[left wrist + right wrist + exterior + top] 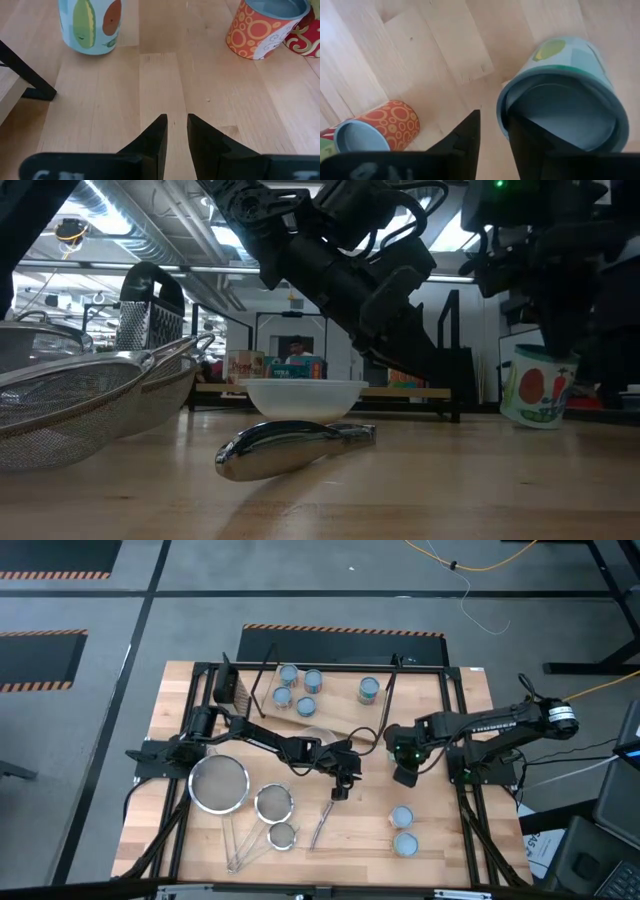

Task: Pick and place cans onto a shelf
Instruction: Put the canned mixed vegetables on the shelf

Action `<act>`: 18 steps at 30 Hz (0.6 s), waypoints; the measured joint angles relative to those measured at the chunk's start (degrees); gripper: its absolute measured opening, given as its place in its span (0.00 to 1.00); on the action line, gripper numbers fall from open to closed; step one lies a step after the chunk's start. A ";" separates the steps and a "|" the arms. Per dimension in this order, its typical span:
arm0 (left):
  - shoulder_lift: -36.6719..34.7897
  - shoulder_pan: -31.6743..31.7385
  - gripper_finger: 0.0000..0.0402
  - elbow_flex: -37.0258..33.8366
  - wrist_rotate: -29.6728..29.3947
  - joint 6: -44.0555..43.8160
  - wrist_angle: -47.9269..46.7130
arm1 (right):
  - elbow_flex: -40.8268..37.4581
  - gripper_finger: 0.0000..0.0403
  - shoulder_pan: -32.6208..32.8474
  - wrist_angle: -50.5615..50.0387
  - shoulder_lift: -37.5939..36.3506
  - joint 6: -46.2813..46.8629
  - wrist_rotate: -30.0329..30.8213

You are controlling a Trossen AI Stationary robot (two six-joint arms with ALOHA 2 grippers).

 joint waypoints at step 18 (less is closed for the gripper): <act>0.02 0.00 0.17 0.00 -0.02 0.00 0.44 | 2.01 0.26 -0.38 -0.35 -3.12 0.05 3.60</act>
